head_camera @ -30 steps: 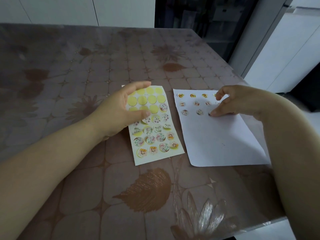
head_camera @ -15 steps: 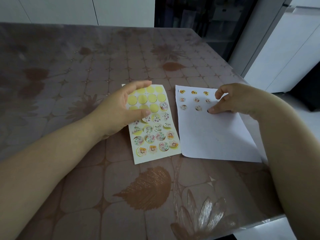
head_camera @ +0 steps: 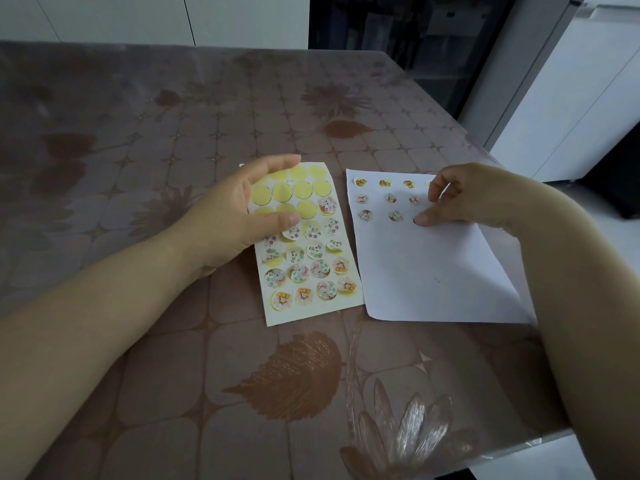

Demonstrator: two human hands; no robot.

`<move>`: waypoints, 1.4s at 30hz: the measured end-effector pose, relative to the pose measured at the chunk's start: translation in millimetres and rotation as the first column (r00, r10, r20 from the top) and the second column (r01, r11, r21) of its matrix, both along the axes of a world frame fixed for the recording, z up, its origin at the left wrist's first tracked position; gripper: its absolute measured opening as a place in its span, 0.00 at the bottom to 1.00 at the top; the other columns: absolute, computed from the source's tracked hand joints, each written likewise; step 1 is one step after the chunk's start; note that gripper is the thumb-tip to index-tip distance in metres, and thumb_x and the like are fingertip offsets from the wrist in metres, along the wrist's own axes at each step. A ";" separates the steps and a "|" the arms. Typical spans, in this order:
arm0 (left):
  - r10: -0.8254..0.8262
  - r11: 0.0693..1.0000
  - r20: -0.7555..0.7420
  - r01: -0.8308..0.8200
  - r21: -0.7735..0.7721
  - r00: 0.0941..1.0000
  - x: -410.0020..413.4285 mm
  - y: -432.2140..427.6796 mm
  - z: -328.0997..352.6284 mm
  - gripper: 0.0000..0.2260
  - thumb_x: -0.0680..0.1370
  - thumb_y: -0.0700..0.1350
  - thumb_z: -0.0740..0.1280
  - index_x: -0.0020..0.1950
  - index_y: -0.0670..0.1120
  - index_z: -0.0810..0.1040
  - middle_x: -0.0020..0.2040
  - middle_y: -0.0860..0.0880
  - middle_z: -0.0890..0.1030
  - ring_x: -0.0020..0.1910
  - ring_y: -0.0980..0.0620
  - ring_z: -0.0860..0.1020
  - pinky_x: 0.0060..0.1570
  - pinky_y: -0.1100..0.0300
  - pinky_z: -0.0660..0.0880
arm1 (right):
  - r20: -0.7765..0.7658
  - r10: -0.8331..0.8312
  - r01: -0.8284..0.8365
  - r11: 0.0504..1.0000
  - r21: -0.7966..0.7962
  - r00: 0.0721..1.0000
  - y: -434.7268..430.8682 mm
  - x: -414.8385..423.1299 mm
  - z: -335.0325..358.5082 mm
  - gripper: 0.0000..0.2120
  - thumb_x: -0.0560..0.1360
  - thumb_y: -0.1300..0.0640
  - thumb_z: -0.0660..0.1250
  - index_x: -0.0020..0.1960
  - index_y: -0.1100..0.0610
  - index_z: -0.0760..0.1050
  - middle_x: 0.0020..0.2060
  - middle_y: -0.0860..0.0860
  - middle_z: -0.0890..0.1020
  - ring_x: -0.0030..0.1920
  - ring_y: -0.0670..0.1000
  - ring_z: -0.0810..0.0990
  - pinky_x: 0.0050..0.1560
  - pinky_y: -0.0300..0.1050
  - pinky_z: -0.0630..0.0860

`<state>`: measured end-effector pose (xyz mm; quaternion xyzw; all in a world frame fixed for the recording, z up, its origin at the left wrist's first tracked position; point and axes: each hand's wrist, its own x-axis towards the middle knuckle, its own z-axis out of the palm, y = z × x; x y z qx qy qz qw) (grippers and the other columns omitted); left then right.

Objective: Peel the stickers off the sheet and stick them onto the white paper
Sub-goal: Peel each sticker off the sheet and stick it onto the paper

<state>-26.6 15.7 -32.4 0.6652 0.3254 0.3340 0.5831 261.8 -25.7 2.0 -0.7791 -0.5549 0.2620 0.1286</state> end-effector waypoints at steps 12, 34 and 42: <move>0.008 1.000 0.079 -0.005 -0.029 0.997 -0.2 -2.8 3.9 0.27 0.72 0.31 0.68 0.66 0.53 0.71 0.59 0.50 0.80 0.53 0.54 0.82 0.45 0.63 0.79 | -0.001 0.120 -0.098 0.811 0.577 0.993 -0.4 -57.3 -3.6 0.13 0.72 0.45 0.68 0.38 0.55 0.76 0.29 0.44 0.74 0.27 0.41 0.69 0.28 0.28 0.65; -0.002 1.000 0.012 0.002 0.003 1.000 -1.1 -0.4 2.0 0.24 0.74 0.32 0.68 0.65 0.52 0.72 0.62 0.48 0.79 0.55 0.53 0.82 0.49 0.61 0.79 | -0.455 0.294 -0.036 0.868 0.495 0.840 -4.1 -89.2 -12.4 0.04 0.75 0.59 0.67 0.42 0.56 0.80 0.26 0.45 0.81 0.29 0.42 0.78 0.35 0.33 0.76; 0.001 1.000 -0.017 -0.001 0.004 1.000 -0.2 0.3 1.4 0.24 0.74 0.31 0.67 0.67 0.49 0.72 0.59 0.48 0.80 0.53 0.55 0.82 0.47 0.63 0.79 | -0.638 0.198 0.055 0.933 0.354 0.744 -3.1 -87.5 -14.3 0.05 0.75 0.58 0.67 0.43 0.57 0.80 0.28 0.46 0.82 0.30 0.42 0.78 0.35 0.32 0.76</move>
